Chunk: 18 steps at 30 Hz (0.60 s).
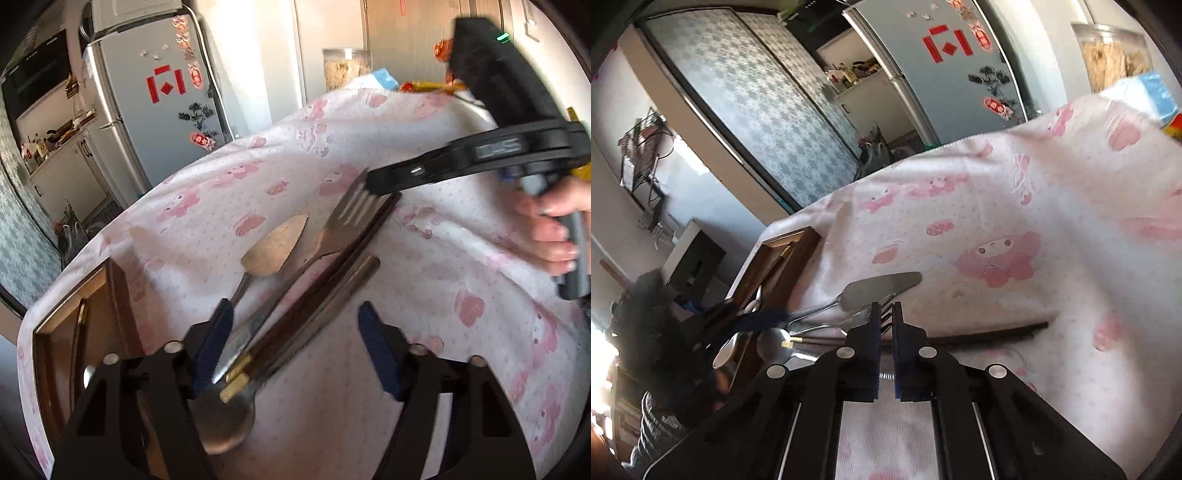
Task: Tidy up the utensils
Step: 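Close the right gripper on the metal fork on the cloth, then carry the metal fork into the tray and open the right gripper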
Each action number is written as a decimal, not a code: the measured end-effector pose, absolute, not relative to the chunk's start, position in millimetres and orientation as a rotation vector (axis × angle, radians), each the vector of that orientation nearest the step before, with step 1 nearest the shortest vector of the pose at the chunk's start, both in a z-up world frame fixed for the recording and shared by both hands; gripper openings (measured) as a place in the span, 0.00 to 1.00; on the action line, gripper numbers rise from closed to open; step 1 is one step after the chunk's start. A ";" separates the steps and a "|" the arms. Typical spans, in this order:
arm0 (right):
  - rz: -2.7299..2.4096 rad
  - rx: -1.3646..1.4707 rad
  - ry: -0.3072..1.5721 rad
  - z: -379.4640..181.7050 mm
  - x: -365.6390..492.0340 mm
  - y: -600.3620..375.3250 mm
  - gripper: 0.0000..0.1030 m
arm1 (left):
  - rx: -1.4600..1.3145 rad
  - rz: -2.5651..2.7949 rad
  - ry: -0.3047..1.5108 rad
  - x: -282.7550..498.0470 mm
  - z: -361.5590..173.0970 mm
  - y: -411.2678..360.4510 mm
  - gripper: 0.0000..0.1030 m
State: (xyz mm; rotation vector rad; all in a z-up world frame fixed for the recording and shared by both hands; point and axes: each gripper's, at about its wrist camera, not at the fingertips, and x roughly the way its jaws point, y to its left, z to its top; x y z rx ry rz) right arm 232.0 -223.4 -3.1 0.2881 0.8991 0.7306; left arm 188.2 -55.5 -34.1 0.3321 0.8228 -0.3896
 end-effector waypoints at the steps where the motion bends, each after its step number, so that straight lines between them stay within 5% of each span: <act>1: 0.731 0.290 0.895 -0.4 229.8 -227.6 0.04 | 0.347 -0.384 0.827 191.4 -35.6 -59.5 0.55; 4: 0.721 0.298 0.889 3.5 226.7 -239.7 0.04 | 0.361 -0.391 0.853 203.5 -42.6 -69.6 0.41; 6: 0.709 0.297 0.890 2.4 225.9 -244.7 0.04 | 0.366 -0.374 0.841 210.4 -43.6 -72.8 0.23; 18: 0.717 0.307 0.823 34.9 218.5 -257.0 0.03 | 0.369 -0.422 0.814 200.9 -11.8 -83.7 0.18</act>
